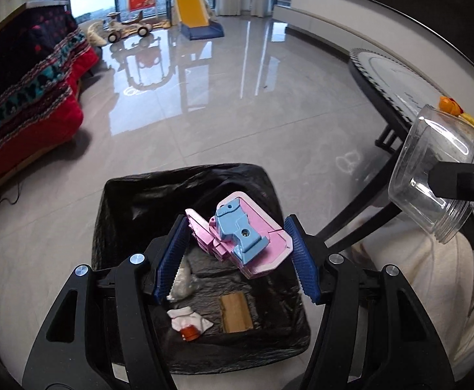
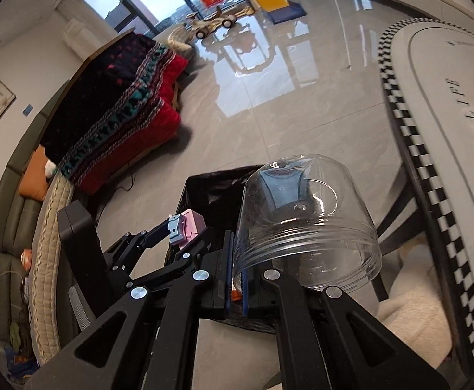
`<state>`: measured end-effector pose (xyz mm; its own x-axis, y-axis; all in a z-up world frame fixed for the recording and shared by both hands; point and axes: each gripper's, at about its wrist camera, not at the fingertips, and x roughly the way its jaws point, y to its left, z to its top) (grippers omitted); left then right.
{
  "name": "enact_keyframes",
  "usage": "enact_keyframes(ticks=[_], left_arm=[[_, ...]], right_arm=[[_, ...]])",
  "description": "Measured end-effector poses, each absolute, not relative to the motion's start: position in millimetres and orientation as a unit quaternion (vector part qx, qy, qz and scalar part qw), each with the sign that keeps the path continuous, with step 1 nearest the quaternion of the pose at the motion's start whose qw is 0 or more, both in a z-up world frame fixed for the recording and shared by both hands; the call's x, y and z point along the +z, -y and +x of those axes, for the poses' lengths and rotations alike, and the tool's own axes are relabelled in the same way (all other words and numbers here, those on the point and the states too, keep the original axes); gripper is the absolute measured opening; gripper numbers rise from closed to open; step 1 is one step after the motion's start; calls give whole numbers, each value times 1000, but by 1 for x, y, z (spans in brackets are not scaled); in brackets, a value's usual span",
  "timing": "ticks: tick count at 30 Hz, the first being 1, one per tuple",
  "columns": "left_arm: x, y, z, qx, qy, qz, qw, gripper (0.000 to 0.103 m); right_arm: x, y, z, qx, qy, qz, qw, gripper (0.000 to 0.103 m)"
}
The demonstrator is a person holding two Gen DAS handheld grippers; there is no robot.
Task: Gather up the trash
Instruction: 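Carry block toy and jar to the trash bag and release both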
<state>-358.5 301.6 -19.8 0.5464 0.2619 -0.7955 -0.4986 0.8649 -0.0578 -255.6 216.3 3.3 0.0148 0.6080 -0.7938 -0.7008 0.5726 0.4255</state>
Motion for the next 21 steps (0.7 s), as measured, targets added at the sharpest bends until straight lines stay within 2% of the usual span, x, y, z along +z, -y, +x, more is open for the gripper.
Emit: enact_keyframes(ticks=[4,5,6,7,9,21], left_arm=[[-27,-320,-391,254,-426,-151,855,61],[-29,-322,-401,264,-429,-149,851,74],[-28,-324,-407,285,-428,-142,846,88],[-25,-325,-413,302,-420,-135,845,97],[-21,-328,-420,314,-414,-132,844,97],[-11,-325,-411,301,-406,-128,853,97]], right_arm=[[-17,-254,-281,481,-564,-90,665,6],[-23,-263,-286,479,-580,-101,651,8],[-27,-269,-288,478,-593,-102,640,23],[-28,-271,-291,479,-597,-97,637,40],[-25,-274,-298,482,-589,-101,640,45],[-2,-255,-295,489,-556,-83,667,45]])
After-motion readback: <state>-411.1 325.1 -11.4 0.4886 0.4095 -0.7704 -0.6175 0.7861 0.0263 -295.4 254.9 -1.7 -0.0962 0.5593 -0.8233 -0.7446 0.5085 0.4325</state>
